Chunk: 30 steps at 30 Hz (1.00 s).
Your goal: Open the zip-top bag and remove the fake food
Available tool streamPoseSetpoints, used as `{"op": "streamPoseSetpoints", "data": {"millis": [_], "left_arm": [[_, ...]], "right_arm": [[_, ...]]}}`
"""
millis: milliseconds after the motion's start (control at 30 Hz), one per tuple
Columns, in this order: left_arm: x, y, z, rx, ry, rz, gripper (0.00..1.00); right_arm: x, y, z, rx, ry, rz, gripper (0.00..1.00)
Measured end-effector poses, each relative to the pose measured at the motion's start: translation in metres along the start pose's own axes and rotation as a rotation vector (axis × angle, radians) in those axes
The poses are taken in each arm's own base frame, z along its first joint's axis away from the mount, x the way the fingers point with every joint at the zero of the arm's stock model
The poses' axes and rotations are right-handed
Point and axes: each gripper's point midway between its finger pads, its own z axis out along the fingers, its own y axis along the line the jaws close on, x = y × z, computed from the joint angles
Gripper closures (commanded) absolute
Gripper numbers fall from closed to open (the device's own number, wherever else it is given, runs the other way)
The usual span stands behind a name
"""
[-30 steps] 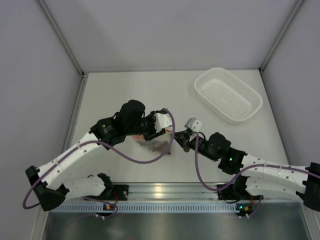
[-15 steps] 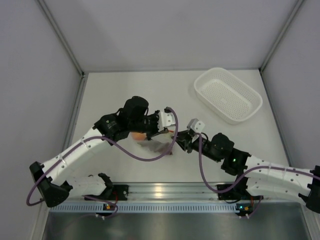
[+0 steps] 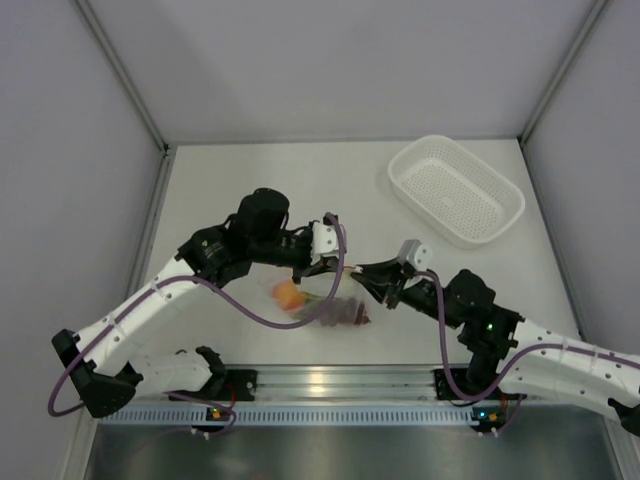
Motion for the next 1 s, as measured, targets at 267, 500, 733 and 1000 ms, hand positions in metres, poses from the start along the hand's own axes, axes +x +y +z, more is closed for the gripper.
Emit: {"op": "streamPoseSetpoints", "data": {"millis": [267, 500, 733, 1000], "left_arm": [[-0.006, -0.004, -0.001, 0.026, -0.012, -0.013, 1.00], [-0.004, -0.004, -0.001, 0.024, -0.005, -0.021, 0.85], [-0.007, -0.008, 0.000, 0.044, -0.022, -0.025, 0.41], [-0.026, -0.012, 0.006, 0.115, -0.089, -0.009, 0.44]], "right_arm": [[-0.001, 0.005, 0.000, -0.031, 0.006, 0.001, 1.00], [0.001, 0.007, -0.001, -0.042, 0.021, 0.003, 1.00], [0.005, 0.008, 0.004, -0.051, 0.141, -0.002, 1.00], [0.022, 0.013, 0.000, -0.088, 0.240, -0.022, 1.00]]}}
